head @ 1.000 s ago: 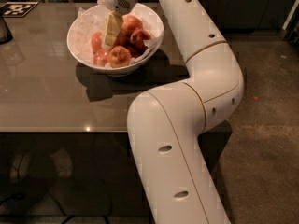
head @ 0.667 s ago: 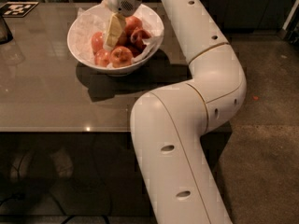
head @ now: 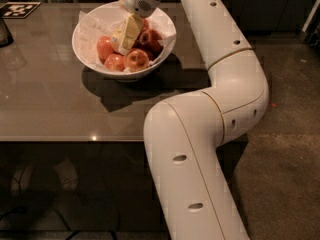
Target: Pick apple from white bowl
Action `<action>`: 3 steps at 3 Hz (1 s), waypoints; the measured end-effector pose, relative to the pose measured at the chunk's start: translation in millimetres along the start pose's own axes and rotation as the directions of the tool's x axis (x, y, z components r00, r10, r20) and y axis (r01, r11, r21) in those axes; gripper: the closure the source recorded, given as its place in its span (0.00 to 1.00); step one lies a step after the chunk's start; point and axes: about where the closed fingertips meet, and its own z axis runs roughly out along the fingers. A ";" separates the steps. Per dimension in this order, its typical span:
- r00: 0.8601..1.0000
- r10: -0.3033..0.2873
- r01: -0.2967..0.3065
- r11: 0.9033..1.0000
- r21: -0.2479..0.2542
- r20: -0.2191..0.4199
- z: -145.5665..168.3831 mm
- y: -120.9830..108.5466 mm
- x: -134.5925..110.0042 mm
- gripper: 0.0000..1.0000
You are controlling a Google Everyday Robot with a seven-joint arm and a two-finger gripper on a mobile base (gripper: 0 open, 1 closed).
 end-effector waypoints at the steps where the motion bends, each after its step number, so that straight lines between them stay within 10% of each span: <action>1: 1.000 0.006 -0.006 1.000 -0.012 0.015 4.8 0.4 6.8 0.00; 3: 1.000 0.010 -0.010 1.000 -0.013 0.023 6.8 0.2 10.4 0.19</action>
Offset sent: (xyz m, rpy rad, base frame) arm 0.0120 -0.0133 -0.0233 0.0607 0.0842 0.0538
